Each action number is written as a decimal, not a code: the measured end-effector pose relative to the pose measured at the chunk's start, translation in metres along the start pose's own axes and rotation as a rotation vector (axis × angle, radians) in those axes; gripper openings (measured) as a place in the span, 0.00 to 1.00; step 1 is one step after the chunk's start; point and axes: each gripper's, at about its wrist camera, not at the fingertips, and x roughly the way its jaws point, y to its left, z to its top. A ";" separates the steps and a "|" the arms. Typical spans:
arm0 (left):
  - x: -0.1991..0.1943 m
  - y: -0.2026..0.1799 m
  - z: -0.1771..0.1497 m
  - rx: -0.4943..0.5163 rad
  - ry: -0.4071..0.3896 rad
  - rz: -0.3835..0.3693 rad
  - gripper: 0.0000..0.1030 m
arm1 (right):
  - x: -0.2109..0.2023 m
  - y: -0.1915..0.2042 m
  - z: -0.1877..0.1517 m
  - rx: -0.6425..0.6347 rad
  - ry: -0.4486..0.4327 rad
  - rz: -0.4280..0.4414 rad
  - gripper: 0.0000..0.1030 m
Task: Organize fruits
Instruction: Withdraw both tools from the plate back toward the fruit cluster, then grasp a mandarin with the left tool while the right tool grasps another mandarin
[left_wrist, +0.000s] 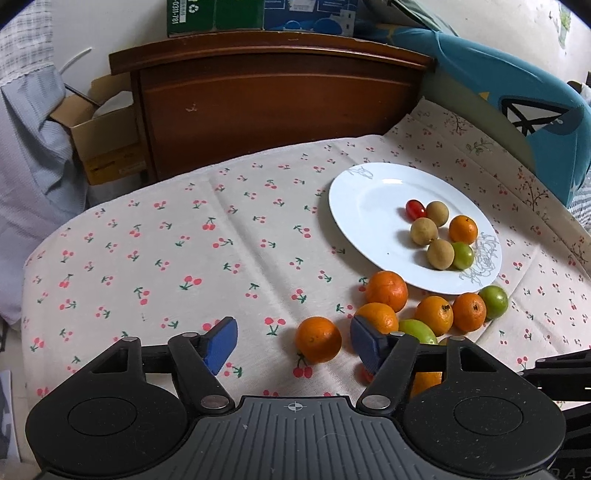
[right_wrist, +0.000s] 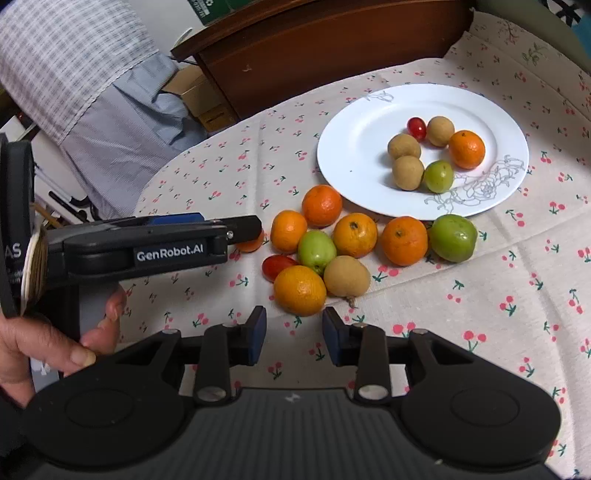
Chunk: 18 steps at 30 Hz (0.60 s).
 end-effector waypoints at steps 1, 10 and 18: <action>0.001 0.000 0.000 0.001 0.001 -0.002 0.64 | 0.001 0.000 0.000 0.006 -0.001 -0.004 0.34; 0.007 0.000 0.000 -0.007 -0.003 -0.017 0.52 | 0.007 0.003 0.003 0.013 -0.020 -0.031 0.35; 0.006 -0.003 -0.003 0.014 0.022 -0.046 0.38 | 0.007 0.003 0.003 -0.003 -0.026 -0.034 0.31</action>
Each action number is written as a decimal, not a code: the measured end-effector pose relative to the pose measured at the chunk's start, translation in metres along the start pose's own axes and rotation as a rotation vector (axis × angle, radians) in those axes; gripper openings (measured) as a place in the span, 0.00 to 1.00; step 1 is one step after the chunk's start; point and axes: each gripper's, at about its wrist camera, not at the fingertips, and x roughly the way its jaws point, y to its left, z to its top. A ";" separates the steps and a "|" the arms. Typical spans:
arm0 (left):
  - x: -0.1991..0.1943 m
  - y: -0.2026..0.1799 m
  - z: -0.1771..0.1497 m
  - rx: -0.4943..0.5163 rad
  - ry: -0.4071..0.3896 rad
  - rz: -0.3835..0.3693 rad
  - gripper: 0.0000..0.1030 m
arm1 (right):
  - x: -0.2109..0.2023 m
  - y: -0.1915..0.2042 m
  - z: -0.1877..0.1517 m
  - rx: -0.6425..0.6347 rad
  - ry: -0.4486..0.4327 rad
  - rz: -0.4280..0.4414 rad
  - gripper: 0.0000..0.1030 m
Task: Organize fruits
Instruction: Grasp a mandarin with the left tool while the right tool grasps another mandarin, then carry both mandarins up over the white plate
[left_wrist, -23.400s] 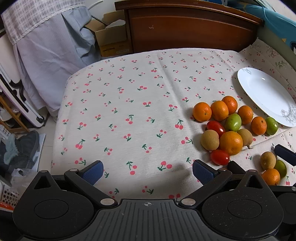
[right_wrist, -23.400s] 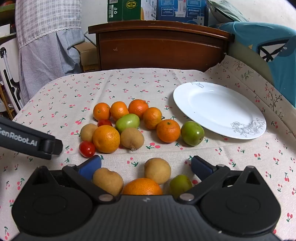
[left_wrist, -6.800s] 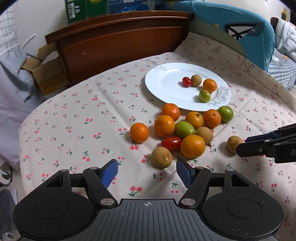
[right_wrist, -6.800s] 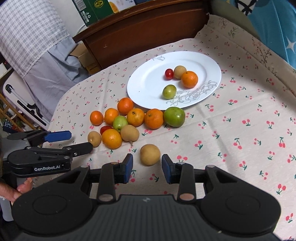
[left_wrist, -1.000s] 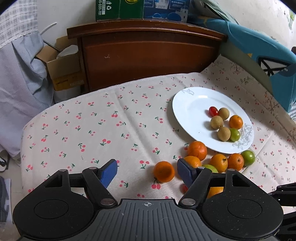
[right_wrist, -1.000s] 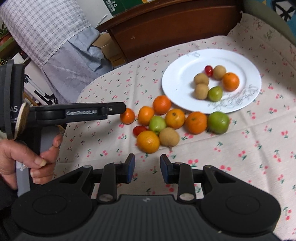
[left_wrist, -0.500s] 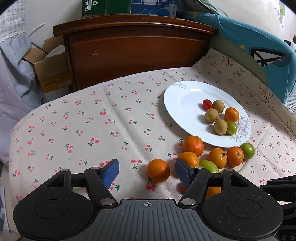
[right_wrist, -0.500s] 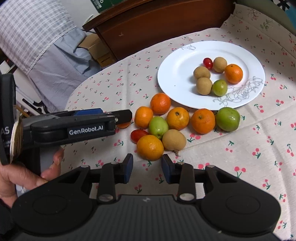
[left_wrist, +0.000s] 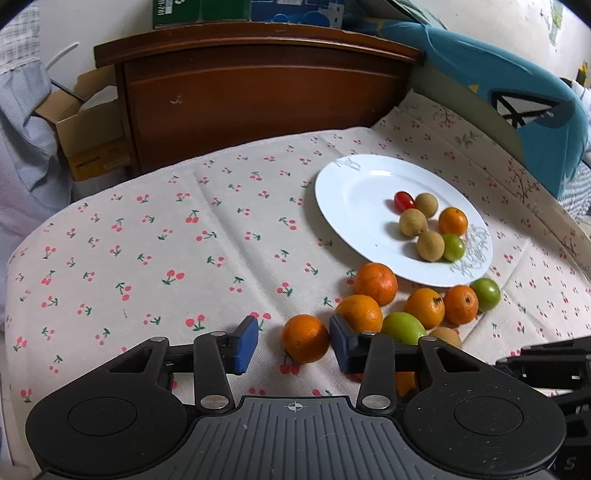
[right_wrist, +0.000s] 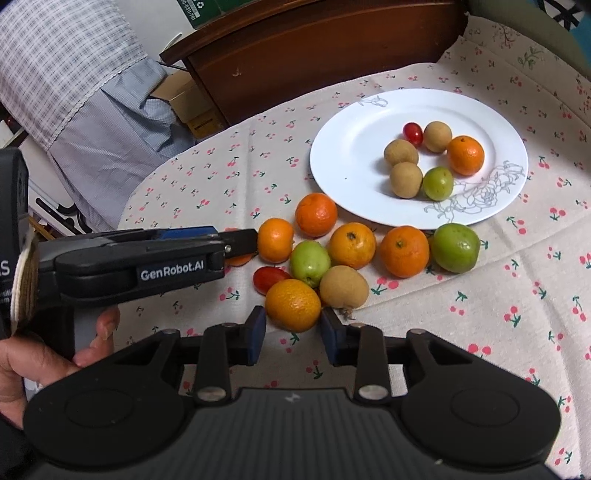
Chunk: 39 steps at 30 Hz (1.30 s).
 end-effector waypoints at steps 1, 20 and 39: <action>0.001 -0.001 -0.001 0.004 0.008 -0.002 0.37 | 0.000 -0.001 0.000 0.000 0.001 0.002 0.31; -0.008 -0.007 -0.003 0.016 0.014 0.003 0.25 | -0.009 -0.001 -0.001 -0.031 0.010 0.033 0.30; -0.037 -0.018 0.018 -0.021 -0.070 -0.001 0.25 | -0.041 -0.007 0.015 -0.037 -0.070 0.066 0.30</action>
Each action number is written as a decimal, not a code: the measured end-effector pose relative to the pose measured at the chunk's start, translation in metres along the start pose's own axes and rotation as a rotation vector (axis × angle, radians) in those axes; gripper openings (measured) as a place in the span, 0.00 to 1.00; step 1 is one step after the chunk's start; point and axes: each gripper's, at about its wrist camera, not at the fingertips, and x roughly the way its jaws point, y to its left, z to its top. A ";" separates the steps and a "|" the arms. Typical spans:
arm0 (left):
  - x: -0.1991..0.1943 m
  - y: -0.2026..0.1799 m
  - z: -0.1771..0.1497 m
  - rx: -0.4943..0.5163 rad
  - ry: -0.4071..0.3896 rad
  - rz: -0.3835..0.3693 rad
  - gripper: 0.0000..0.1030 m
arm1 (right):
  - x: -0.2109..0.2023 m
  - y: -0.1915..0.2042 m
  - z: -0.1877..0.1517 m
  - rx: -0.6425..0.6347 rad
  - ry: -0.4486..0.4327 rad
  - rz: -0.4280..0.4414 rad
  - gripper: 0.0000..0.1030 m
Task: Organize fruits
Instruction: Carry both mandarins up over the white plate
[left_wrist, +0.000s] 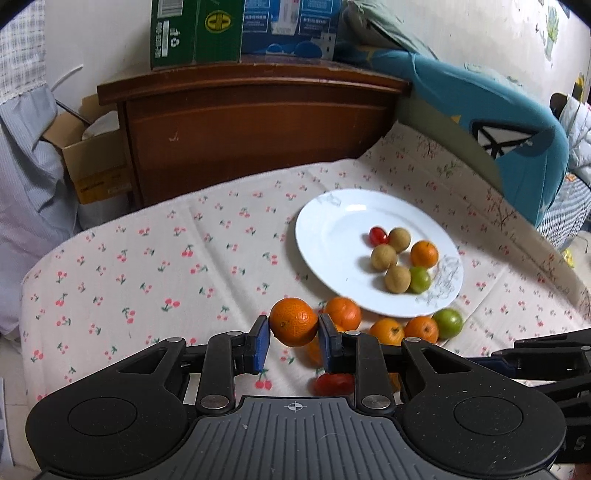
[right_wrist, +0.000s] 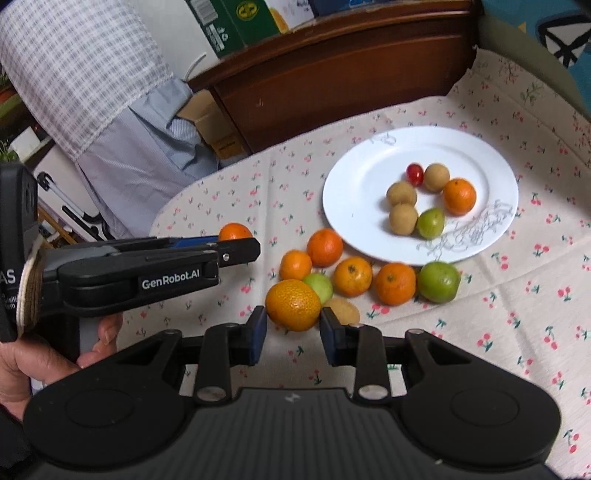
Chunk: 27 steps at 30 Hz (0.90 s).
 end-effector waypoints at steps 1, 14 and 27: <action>-0.002 -0.002 0.002 0.002 -0.007 0.000 0.25 | -0.003 -0.001 0.003 0.005 -0.011 0.002 0.30; -0.013 -0.027 0.035 0.004 -0.087 -0.078 0.25 | -0.043 -0.035 0.052 0.072 -0.181 -0.036 0.30; 0.015 -0.044 0.054 0.009 -0.099 -0.089 0.25 | -0.042 -0.076 0.082 0.111 -0.206 -0.089 0.30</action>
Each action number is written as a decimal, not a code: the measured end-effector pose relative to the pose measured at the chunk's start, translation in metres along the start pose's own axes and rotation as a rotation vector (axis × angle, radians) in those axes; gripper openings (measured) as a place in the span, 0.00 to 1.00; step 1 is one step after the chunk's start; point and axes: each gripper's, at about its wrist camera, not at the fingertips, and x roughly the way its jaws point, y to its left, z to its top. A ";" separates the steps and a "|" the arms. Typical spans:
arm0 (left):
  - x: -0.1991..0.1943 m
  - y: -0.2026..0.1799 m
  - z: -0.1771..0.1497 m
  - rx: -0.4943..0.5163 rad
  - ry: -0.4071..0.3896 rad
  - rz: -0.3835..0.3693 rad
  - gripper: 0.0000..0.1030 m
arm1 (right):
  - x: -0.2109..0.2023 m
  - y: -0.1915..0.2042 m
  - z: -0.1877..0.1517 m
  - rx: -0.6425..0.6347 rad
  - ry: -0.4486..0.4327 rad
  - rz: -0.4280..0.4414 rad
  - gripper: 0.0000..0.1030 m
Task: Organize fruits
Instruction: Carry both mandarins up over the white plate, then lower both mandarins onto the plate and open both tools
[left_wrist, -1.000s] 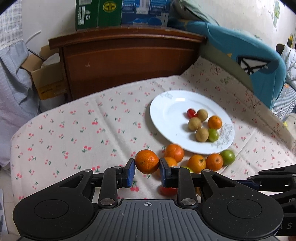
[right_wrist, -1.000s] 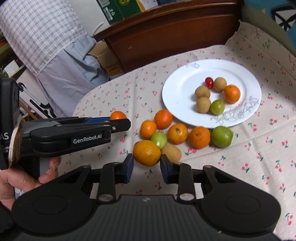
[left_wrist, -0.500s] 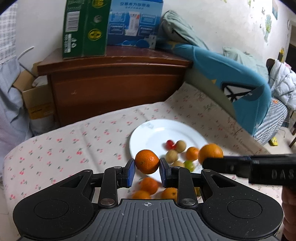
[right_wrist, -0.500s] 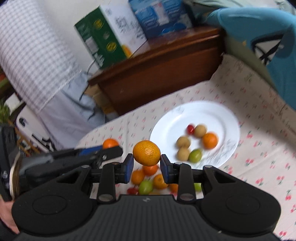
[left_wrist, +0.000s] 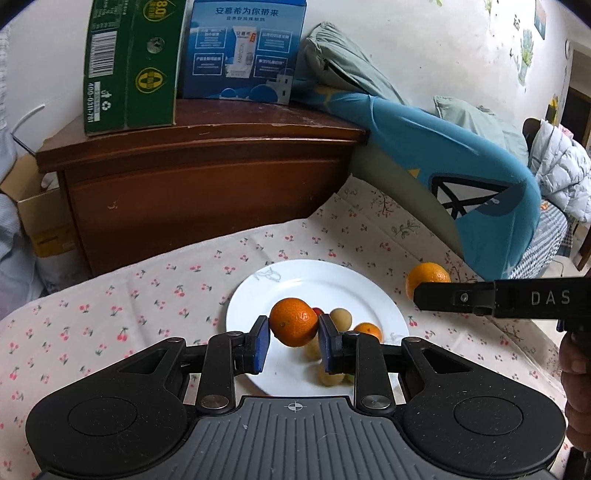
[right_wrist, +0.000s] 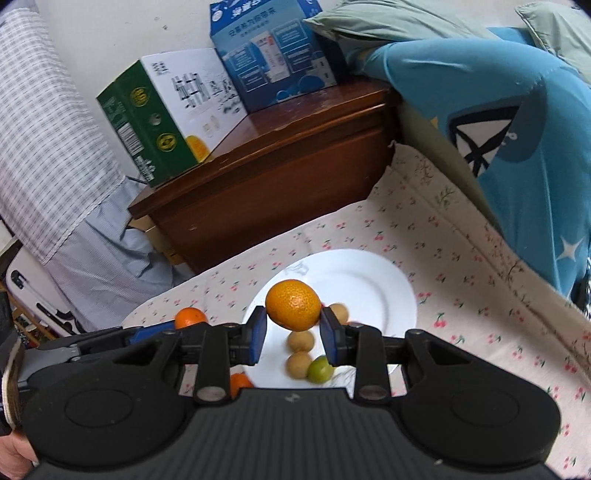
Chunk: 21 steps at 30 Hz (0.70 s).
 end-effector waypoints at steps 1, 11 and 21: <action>0.004 0.000 0.000 -0.007 0.006 0.000 0.25 | 0.003 -0.004 0.002 0.014 0.003 -0.005 0.30; 0.042 0.008 -0.005 -0.039 0.064 0.018 0.25 | 0.042 -0.038 0.007 0.116 0.057 -0.066 0.30; 0.066 0.009 -0.007 -0.077 0.104 0.012 0.25 | 0.068 -0.049 0.006 0.151 0.106 -0.084 0.31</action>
